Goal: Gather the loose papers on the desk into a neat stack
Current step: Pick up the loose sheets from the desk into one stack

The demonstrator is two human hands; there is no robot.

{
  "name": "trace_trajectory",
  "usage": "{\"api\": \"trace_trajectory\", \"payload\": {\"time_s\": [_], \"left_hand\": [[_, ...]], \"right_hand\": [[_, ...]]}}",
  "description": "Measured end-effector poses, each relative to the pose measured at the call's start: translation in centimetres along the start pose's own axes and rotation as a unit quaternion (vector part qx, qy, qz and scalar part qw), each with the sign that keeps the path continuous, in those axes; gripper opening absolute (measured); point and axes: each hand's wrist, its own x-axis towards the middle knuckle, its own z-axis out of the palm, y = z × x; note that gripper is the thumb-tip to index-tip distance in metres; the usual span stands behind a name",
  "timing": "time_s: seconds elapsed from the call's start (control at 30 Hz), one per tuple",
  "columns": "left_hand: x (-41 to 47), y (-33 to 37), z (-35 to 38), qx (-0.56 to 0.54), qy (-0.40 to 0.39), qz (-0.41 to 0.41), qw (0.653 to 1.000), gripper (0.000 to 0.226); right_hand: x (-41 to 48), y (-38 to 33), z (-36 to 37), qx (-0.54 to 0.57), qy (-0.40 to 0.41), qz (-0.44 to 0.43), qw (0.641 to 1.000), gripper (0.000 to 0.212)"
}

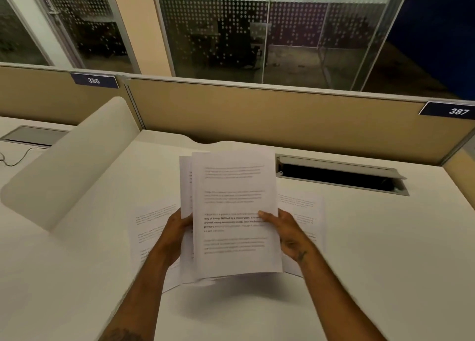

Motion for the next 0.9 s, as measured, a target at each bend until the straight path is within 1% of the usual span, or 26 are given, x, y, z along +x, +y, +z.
{"api": "trace_trajectory", "payload": {"time_s": [0.07, 0.13, 0.17, 0.23, 0.3, 0.33, 0.37, 0.4, 0.43, 0.47, 0.5, 0.53, 0.57, 0.6, 0.67, 0.73, 0.8, 0.83, 0.9], "left_hand": [[-0.3, -0.5, -0.2, -0.021, 0.007, -0.009, 1.000, 0.035], [-0.5, -0.9, -0.4, -0.045, 0.006, -0.022, 0.999, 0.052], [-0.7, -1.0, -0.3, -0.039, 0.010, -0.022, 0.999, 0.056], [-1.2, -1.2, 0.1, 0.009, 0.020, -0.003, 1.000, 0.060], [-1.4, -1.9, 0.0, 0.046, 0.041, 0.007, 0.998, 0.071], [-1.4, -2.2, -0.3, 0.052, 0.051, 0.011, 0.997, 0.065], [-1.6, -2.4, -0.6, 0.052, 0.059, 0.013, 0.997, 0.054], [-1.8, -2.6, -0.9, 0.048, 0.067, 0.012, 0.997, 0.044], [-2.1, -2.6, -1.3, 0.045, 0.075, 0.009, 0.996, 0.037], [-2.3, -2.6, -1.6, 0.043, 0.080, 0.008, 0.996, 0.034], [-2.6, -2.6, -2.0, 0.038, 0.083, 0.007, 0.996, 0.032], [-3.0, -2.7, -2.3, 0.034, 0.086, 0.006, 0.996, 0.031], [-3.3, -2.8, -2.5, 0.030, 0.088, 0.004, 0.996, 0.031], [-3.5, -2.8, -2.7, 0.027, 0.090, 0.002, 0.996, 0.031], [-4.1, -3.0, -2.9, 0.023, 0.094, 0.004, 0.995, 0.031], [-4.5, -3.1, -2.9, 0.017, 0.099, 0.004, 0.995, 0.032], [-4.9, -3.2, -2.9, 0.012, 0.098, 0.003, 0.995, 0.034], [-4.9, -3.2, -2.9, 0.012, 0.095, 0.003, 0.995, 0.035], [-5.0, -3.2, -2.9, 0.013, 0.093, 0.003, 0.996, 0.036]], "right_hand": [[0.3, 1.0, 1.0, -0.016, 0.014, -0.013, 1.000, 0.033], [0.5, 1.7, 1.8, -0.036, 0.027, -0.033, 0.998, 0.032], [0.7, 1.9, 2.2, -0.061, 0.031, -0.042, 0.997, 0.034], [0.7, 1.9, 2.8, -0.104, 0.030, -0.052, 0.993, 0.037], [1.0, 1.9, 2.6, -0.105, 0.027, -0.056, 0.993, 0.039], [1.2, 1.9, 1.9, -0.107, 0.051, -0.058, 0.991, 0.039], [1.6, 2.1, 0.7, -0.131, 0.104, -0.062, 0.984, 0.038], [2.1, 2.5, -1.0, -0.184, 0.178, -0.055, 0.965, 0.039], [2.4, 3.3, -3.0, -0.258, 0.256, -0.024, 0.931, 0.043], [2.5, 4.2, -5.1, -0.341, 0.319, 0.029, 0.884, 0.051], [2.4, 5.3, -6.9, -0.413, 0.357, 0.089, 0.833, 0.062], [2.2, 6.3, -8.4, -0.457, 0.377, 0.134, 0.795, 0.072], [2.0, 7.2, -9.4, -0.473, 0.385, 0.158, 0.776, 0.077], [1.9, 7.7, -10.1, -0.469, 0.387, 0.168, 0.776, 0.079], [2.2, 8.0, -10.9, -0.417, 0.389, 0.185, 0.801, 0.076], [2.6, 7.5, -11.7, -0.347, 0.387, 0.204, 0.829, 0.067], [2.9, 6.9, -12.7, -0.313, 0.375, 0.209, 0.847, 0.055], [2.8, 6.6, -13.1, -0.301, 0.365, 0.191, 0.860, 0.051], [2.6, 5.4, -13.3, -0.261, 0.335, 0.115, 0.898, 0.045]]}}
